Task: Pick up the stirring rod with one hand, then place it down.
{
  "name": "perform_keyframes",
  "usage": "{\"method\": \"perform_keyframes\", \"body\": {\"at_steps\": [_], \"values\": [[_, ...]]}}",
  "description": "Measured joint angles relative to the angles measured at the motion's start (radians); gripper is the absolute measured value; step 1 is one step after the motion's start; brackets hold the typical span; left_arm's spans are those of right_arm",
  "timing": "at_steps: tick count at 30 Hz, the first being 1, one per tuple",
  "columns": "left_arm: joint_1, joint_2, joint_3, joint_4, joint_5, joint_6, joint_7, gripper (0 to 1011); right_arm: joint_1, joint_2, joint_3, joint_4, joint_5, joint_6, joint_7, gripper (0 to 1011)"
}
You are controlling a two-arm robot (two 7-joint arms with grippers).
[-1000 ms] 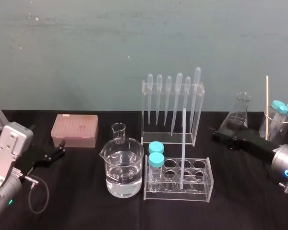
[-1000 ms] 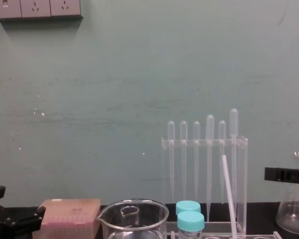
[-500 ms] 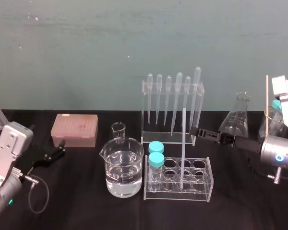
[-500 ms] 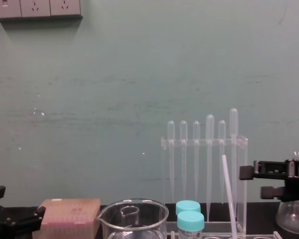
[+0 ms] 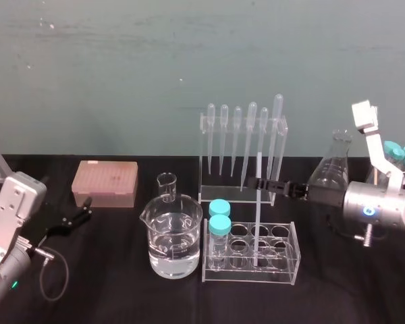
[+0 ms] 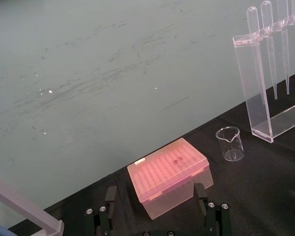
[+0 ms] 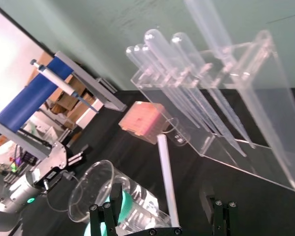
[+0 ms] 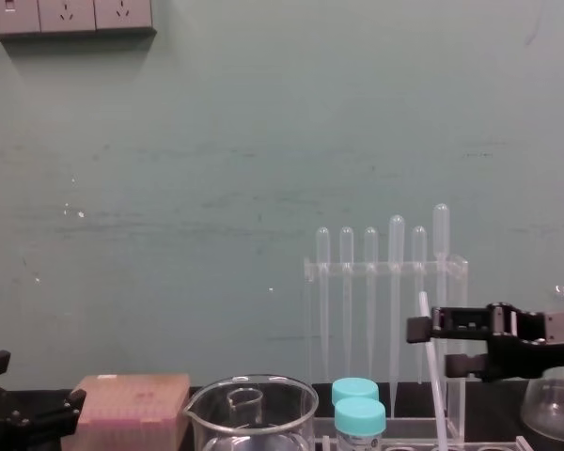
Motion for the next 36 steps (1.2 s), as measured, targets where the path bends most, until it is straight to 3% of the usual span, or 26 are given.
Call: {"method": "perform_keyframes", "body": {"at_steps": [9, 22, 26, 36], "values": [[0.000, 0.000, 0.000, 0.000, 0.000, 0.000, 0.000, 1000, 0.040, -0.013, -0.048, 0.035, -0.009, -0.014, 0.025, 1003], [0.000, 0.000, 0.000, 0.000, 0.000, 0.000, 0.000, 1000, 0.035, -0.012, -0.040, 0.032, -0.007, -0.014, 0.024, 990], [0.000, 0.000, 0.000, 0.000, 0.000, 0.000, 0.000, 1000, 0.034, -0.012, -0.039, 0.031, -0.007, -0.013, 0.024, 916], [0.000, 0.000, 0.000, 0.000, 0.000, 0.000, 0.000, 1000, 0.033, -0.012, -0.037, 0.030, -0.006, -0.012, 0.023, 609]]}}
